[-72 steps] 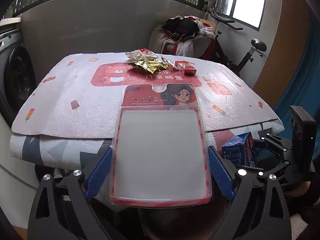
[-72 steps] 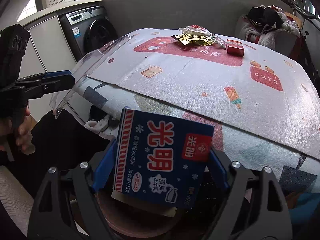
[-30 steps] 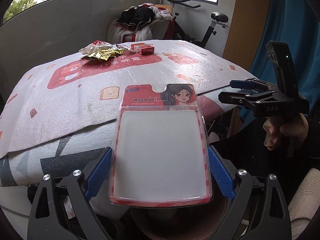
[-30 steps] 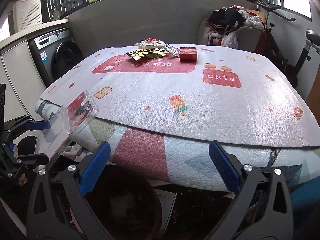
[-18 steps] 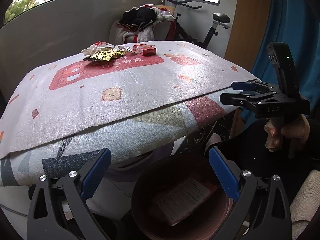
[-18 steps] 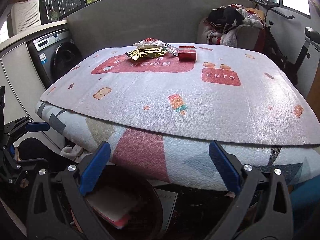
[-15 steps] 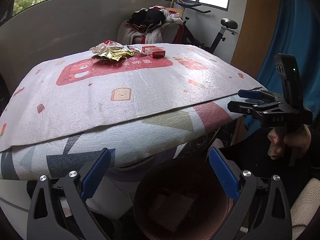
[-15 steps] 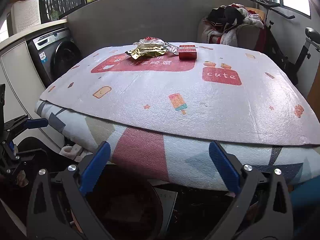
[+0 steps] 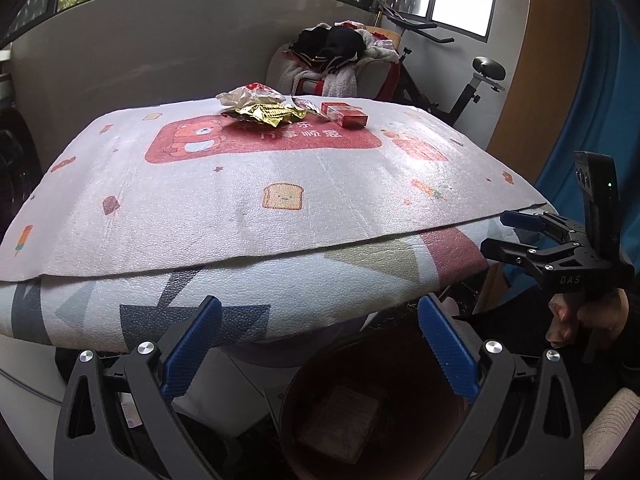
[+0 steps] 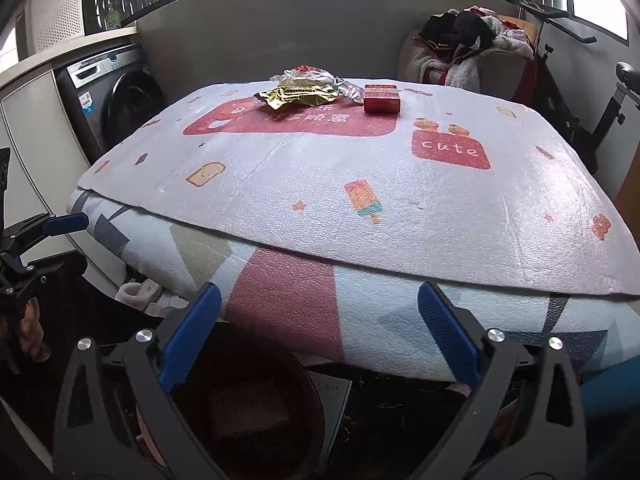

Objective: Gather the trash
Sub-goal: 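Raise both grippers from the bin back toward the table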

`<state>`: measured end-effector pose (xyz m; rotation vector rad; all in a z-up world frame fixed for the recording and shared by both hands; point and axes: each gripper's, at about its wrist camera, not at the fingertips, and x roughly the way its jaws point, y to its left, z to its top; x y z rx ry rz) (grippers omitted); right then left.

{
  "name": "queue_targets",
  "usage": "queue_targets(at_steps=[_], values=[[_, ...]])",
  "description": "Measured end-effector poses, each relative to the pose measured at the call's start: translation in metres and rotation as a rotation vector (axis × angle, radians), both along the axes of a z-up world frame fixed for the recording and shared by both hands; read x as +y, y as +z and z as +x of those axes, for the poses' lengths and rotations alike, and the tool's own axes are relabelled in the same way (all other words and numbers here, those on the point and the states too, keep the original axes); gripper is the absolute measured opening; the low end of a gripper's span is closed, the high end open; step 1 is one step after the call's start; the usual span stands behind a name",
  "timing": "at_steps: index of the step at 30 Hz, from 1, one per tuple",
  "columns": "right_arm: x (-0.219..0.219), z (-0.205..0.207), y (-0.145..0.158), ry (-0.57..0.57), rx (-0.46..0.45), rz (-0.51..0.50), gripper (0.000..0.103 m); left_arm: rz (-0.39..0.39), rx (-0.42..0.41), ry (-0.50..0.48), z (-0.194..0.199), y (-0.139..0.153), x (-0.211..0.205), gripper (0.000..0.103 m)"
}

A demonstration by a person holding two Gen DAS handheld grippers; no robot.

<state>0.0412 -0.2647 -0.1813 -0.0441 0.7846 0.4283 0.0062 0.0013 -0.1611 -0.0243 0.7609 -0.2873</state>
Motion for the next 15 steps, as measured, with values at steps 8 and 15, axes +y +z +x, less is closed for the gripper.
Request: queue_targets(at_steps=[8, 15], values=[[0.001, 0.000, 0.000, 0.000, 0.001, -0.004, 0.097, -0.028, 0.000, 0.035, 0.003, 0.003, 0.009, 0.096], [0.002, 0.003, -0.001, -0.002, 0.016, -0.009, 0.097, -0.027, -0.026, 0.046, 0.011, 0.014, 0.016, 0.096]])
